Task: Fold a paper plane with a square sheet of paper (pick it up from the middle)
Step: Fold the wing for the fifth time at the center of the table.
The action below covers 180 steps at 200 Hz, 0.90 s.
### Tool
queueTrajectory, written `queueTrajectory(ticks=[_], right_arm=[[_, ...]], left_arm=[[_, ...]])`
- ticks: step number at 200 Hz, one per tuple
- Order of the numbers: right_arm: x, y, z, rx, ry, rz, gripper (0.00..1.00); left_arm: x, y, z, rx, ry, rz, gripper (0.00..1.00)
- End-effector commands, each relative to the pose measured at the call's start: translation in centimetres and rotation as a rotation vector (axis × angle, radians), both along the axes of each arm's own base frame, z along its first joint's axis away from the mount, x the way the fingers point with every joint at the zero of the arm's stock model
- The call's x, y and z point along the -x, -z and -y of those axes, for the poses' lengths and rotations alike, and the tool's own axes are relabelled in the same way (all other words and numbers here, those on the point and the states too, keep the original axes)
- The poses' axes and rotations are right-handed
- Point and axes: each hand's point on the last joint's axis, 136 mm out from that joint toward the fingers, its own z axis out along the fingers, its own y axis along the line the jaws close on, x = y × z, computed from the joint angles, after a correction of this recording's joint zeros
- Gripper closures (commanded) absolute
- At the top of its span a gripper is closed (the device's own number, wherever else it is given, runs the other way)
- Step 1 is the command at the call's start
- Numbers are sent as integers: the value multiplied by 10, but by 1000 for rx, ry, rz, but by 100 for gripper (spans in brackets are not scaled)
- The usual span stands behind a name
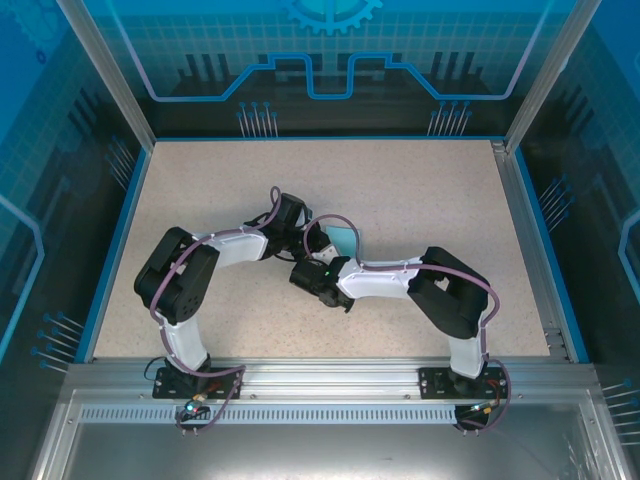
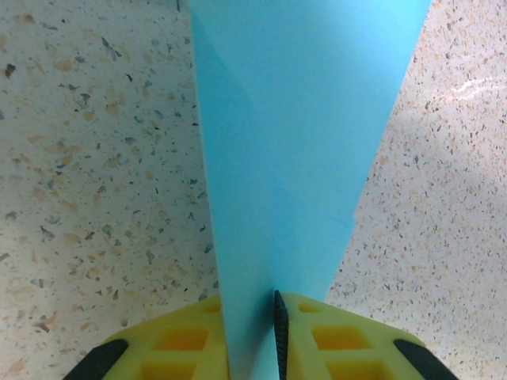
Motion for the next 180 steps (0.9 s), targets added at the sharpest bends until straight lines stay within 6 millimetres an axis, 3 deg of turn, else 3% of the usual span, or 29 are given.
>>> queueTrajectory(ticks=[1, 32, 94, 126, 180], right_arm=[[-8, -5, 0, 1, 12, 30, 83], [-8, -5, -5, -32, -13, 22, 88], [-5, 1, -22, -200, -139, -68, 93], [-1, 7, -38, -314, -270, -152, 94], [-21, 13, -16, -163, -268, -92, 99]], left_arm=[[6, -8, -2, 14, 8, -2, 96], [6, -11, -4, 8, 2, 4, 90], [7, -25, -33, -113, -92, 41, 57], [7, -29, -55, -176, -160, 47, 53], [7, -27, -59, -180, -179, 45, 52]])
